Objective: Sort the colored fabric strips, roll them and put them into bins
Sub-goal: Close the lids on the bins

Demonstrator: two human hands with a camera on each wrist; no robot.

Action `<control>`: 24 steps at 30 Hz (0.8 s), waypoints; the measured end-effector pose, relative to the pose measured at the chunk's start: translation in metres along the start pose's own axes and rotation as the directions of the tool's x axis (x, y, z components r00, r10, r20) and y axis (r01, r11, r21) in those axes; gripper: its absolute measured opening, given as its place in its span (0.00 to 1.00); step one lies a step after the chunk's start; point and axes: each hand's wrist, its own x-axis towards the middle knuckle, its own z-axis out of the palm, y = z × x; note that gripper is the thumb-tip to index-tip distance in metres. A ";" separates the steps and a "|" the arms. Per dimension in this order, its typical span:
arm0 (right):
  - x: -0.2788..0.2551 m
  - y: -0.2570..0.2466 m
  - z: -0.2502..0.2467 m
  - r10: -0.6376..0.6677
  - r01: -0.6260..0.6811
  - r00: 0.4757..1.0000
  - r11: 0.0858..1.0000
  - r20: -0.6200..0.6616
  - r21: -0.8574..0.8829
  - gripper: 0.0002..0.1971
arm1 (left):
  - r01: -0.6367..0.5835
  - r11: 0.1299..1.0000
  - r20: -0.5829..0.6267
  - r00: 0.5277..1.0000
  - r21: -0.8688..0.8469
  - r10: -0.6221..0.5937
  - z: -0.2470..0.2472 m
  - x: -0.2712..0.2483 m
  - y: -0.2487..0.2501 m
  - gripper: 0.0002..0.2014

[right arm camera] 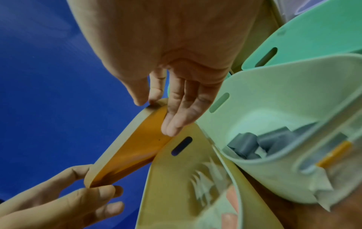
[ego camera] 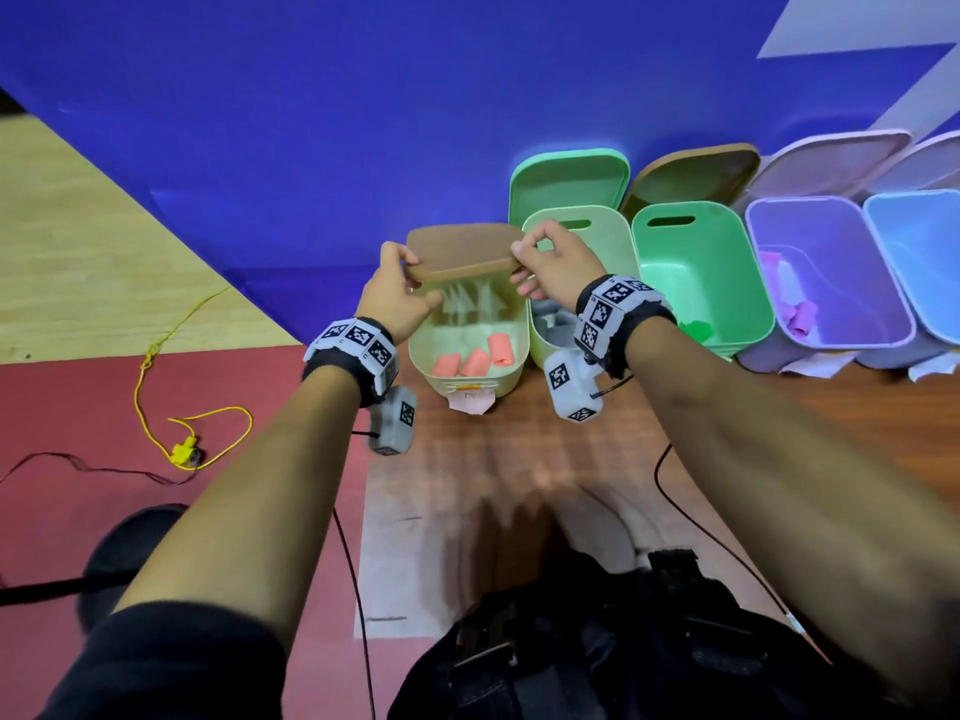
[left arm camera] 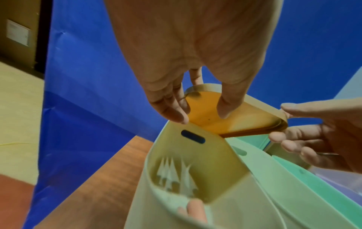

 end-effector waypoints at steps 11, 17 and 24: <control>-0.033 0.048 0.015 0.208 -0.211 0.977 0.976 0.050 0.061 0.14 | 0.113 0.990 0.132 0.984 0.083 -0.123 0.028 -0.028 -0.036 0.38; -0.038 0.053 0.018 0.336 -0.343 0.934 0.939 0.124 0.034 0.31 | 0.118 0.982 0.146 0.979 0.149 -0.140 0.030 -0.031 -0.042 0.51; -0.049 0.057 0.026 0.360 -0.367 0.915 0.930 0.180 0.002 0.38 | 0.124 0.978 0.101 0.985 0.166 -0.142 0.031 -0.038 -0.049 0.61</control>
